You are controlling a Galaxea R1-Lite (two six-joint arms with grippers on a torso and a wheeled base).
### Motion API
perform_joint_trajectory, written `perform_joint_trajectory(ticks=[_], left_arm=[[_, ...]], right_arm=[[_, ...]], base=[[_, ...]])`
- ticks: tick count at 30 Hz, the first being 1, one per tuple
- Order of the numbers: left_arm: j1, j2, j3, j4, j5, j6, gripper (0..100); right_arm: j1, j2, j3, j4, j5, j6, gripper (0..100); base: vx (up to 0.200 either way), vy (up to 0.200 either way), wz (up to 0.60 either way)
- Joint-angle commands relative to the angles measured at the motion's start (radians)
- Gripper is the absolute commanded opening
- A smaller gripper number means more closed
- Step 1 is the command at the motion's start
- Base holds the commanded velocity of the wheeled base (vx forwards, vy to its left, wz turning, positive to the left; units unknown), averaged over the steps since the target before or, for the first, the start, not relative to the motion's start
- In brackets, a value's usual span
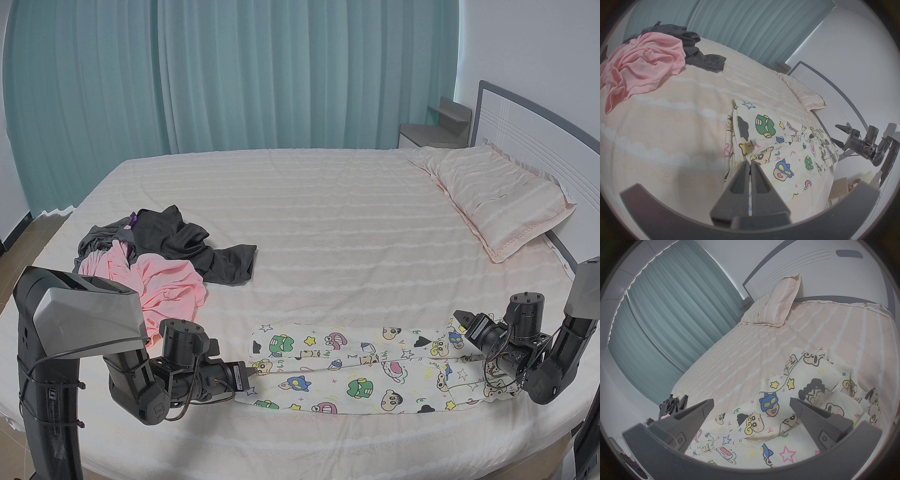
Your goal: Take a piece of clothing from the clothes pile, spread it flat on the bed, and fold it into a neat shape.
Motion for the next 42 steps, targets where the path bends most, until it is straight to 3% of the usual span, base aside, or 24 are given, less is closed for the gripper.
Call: perform_joint_trajectory(ticks=[1, 3, 4, 13, 16, 20, 24, 30, 39, 42], left_arm=[[0.003, 0.023, 0.007, -0.008, 0.002, 0.001, 0], [0.003, 0.028, 0.007, -0.011, 0.005, 0.001, 0], [0.003, 0.028, 0.009, -0.011, 0.005, -0.001, 100], [0.003, 0.005, 0.055, -0.033, 0.002, -0.07, 100], [0.005, -0.012, 0.078, -0.084, 0.002, -0.151, 100], [0.006, -0.033, 0.122, -0.191, 0.004, -0.327, 100], [0.02, -0.027, 0.154, -0.28, 0.004, -0.415, 100], [0.049, -0.026, 0.184, -0.369, 0.004, -0.445, 100], [0.052, -0.027, 0.19, -0.375, 0.001, -0.465, 100], [0.054, -0.023, 0.187, -0.375, 0.001, -0.465, 100]], right_arm=[[0.002, 0.002, 0.001, 0.001, 0.0, 0.0, 100], [0.002, 0.002, 0.004, 0.001, 0.0, 0.0, 100], [0.002, 0.002, 0.007, 0.001, 0.0, -0.002, 100], [-0.019, -0.04, 0.012, 0.113, 0.0, -0.031, 100], [-0.03, -0.07, 0.005, 0.17, 0.0, -0.029, 100], [-0.071, -0.095, -0.001, 0.242, 0.008, -0.031, 100], [-0.094, -0.066, -0.001, 0.249, 0.026, -0.031, 100], [-0.117, 0.04, -0.027, 0.226, 0.029, -0.02, 100], [-0.12, 0.109, -0.051, 0.17, 0.026, -0.011, 100], [-0.123, 0.112, -0.085, 0.168, 0.017, 0.03, 100]], base=[[0.0, 0.0, 0.0], [0.0, 0.0, 0.0], [0.0, 0.0, 0.0], [0.0, 0.0, 0.0], [0.0, 0.0, 0.0], [0.0, 0.0, 0.0], [0.0, 0.0, 0.0], [0.0, 0.0, 0.0], [0.0, 0.0, 0.0], [0.0, 0.0, 0.0]])
